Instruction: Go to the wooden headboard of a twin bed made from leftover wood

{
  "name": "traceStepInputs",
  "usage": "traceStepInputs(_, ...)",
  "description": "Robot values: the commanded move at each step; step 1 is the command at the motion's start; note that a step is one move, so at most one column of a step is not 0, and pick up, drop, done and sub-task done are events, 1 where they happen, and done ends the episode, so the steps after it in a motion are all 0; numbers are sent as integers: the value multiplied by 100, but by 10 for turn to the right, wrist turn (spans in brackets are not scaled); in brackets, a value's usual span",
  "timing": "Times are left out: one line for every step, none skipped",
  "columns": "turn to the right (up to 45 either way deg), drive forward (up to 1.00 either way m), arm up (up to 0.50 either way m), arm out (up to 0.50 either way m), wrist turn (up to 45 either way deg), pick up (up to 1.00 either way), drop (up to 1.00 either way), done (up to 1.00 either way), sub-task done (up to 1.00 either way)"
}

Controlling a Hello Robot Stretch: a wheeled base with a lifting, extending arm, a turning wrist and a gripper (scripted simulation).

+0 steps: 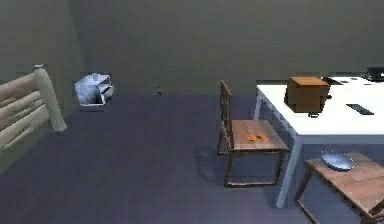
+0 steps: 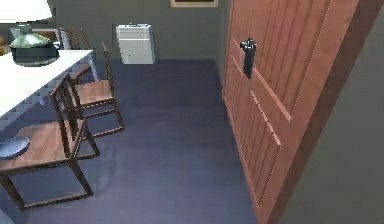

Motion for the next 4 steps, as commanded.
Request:
traceStepInputs(-450, 0, 0, 0, 0, 0, 0, 0, 0)
traceStepInputs(-240, 0, 0, 0, 0, 0, 0, 0, 0)
traceStepInputs(0, 100, 0, 0, 0, 0, 0, 0, 0)
traceStepInputs(-90, 0, 0, 0, 0, 0, 0, 0, 0)
